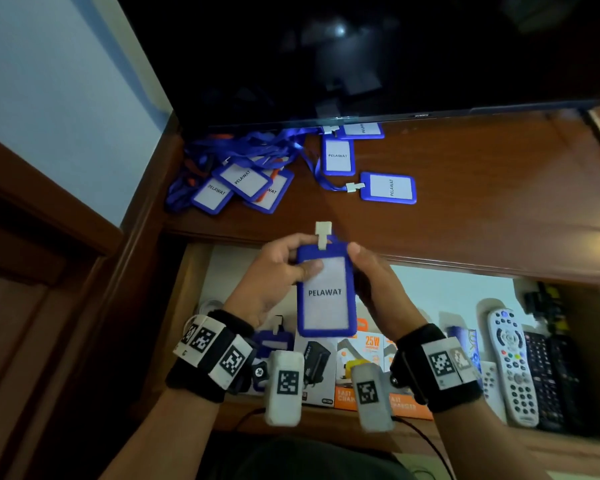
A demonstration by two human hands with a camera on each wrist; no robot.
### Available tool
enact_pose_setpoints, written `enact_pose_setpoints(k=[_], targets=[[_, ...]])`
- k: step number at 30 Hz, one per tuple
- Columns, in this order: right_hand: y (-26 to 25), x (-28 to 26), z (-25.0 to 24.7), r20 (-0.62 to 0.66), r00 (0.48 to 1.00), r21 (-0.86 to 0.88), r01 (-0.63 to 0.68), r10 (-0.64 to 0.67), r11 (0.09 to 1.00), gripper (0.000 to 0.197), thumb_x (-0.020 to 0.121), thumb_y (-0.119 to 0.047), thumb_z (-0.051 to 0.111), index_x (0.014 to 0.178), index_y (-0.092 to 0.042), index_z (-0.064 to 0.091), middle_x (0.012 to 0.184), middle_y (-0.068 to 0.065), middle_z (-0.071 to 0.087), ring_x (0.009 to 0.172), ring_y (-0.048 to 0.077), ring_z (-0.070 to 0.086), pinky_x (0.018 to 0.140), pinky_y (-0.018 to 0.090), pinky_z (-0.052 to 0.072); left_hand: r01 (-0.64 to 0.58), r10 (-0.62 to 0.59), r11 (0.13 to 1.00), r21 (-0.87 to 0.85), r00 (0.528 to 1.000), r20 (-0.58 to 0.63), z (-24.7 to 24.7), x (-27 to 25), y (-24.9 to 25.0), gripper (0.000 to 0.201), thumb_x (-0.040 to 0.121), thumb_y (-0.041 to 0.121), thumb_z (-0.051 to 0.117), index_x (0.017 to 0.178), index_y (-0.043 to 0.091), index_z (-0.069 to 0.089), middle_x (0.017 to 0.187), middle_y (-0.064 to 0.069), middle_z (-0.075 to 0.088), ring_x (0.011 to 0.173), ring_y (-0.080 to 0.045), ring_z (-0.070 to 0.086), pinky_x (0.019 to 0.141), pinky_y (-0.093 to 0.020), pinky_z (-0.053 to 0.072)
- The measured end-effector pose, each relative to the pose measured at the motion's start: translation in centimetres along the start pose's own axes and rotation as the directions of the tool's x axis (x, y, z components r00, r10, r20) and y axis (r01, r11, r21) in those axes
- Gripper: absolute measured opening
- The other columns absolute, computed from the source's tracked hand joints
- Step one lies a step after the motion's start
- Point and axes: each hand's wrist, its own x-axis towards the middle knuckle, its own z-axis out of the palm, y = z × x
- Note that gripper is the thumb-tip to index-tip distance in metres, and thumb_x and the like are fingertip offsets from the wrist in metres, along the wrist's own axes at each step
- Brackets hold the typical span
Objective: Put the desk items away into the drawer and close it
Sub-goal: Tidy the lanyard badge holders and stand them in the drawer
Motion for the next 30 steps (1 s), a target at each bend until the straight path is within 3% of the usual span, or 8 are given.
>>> enact_pose_setpoints(k=[2,4,7,9,13,18,23,30], targets=[[0.6,-0.3,0.0,0.013,1.000,0.023,-0.009,0.009,1.000,0.051,0.076,-0.044,0.068,0.106,-0.003,0.061,0.094,0.018,0.064,0.084,0.027,0.061,0.074,0.042,0.048,-0.023,0.022,1.000,-0.014,0.994,-0.105,0.3,0.5,-0.3,0.028,0.088,0.001,0.059,0.104,0.025,0.061,0.103,-0.007,0.069,0.094,-0.021,0.065,0.079,-0.032,0.054],[0.8,-0.5,0.2,0.008,1.000,0.016,0.001,-0.001,1.000,0.032,0.084,-0.022,0.067,0.109,-0.004,0.061,0.093,0.009,0.067,0.080,0.017,0.064,0.066,0.028,0.050,-0.042,0.038,0.999,-0.018,0.983,-0.181,0.8,0.8,-0.6,0.028,0.090,0.005,0.058,0.107,0.027,0.058,0.105,-0.004,0.068,0.093,-0.017,0.064,0.076,-0.029,0.053],[0.6,-0.7,-0.2,-0.025,0.999,0.006,0.030,-0.030,1.000,0.016,0.090,-0.006,0.059,0.104,-0.004,0.064,0.085,0.005,0.069,0.069,0.012,0.064,0.058,0.020,0.049,-0.041,0.040,0.999,0.001,0.978,-0.205,1.3,1.0,-0.8,0.032,0.090,0.008,0.061,0.117,0.024,0.053,0.107,0.000,0.067,0.086,-0.009,0.063,0.066,-0.019,0.050],[0.2,-0.7,-1.0,-0.039,0.999,-0.041,0.019,-0.020,0.999,0.013,0.089,-0.005,0.059,0.100,-0.003,0.066,0.083,0.007,0.070,0.070,0.015,0.065,0.060,0.023,0.051,-0.009,0.014,1.000,0.026,0.983,-0.186,1.1,1.0,-0.6,0.040,0.086,0.009,0.065,0.119,0.024,0.048,0.106,0.002,0.067,0.085,-0.007,0.061,0.061,-0.016,0.047],[-0.5,-1.3,-3.3,0.054,0.996,-0.159,-0.056,0.066,0.986,0.013,0.086,-0.003,0.063,0.095,0.005,0.068,0.080,0.012,0.071,0.066,0.019,0.065,0.058,0.024,0.051,0.047,-0.053,0.985,0.166,0.998,0.030,-0.4,1.3,0.1,0.056,0.078,0.004,0.072,0.126,0.023,0.049,0.113,-0.002,0.062,0.102,-0.015,0.060,0.083,-0.026,0.052],[-0.4,-2.1,-4.5,0.201,0.959,-0.299,-0.134,0.200,0.945,0.004,0.077,-0.005,0.071,0.077,-0.001,0.070,0.070,0.011,0.068,0.058,0.016,0.062,0.053,0.022,0.047,0.059,-0.224,0.898,0.436,0.915,0.336,-0.9,1.2,0.7,0.037,0.078,0.004,0.071,0.112,0.019,0.064,0.109,-0.001,0.069,0.101,-0.015,0.065,0.085,-0.025,0.054],[0.1,-3.0,-4.7,0.262,0.929,-0.356,-0.160,0.263,0.921,0.016,0.064,-0.014,0.066,0.074,-0.002,0.071,0.064,0.002,0.069,0.057,0.012,0.064,0.053,0.019,0.048,0.108,-0.351,0.834,0.541,0.860,0.370,-0.5,0.9,0.1,0.033,0.073,0.005,0.076,0.103,0.018,0.070,0.098,-0.005,0.073,0.087,-0.012,0.067,0.079,-0.024,0.051],[0.3,-4.0,-5.0,0.301,0.902,-0.426,-0.162,0.308,0.890,0.026,0.063,-0.016,0.065,0.083,0.000,0.071,0.068,0.001,0.069,0.059,0.012,0.064,0.053,0.019,0.050,0.052,-0.407,0.678,0.733,0.857,0.316,1.0,0.5,0.0,0.022,0.073,0.022,0.080,0.094,0.021,0.075,0.082,0.004,0.073,0.076,-0.009,0.063,0.081,-0.033,0.049]])
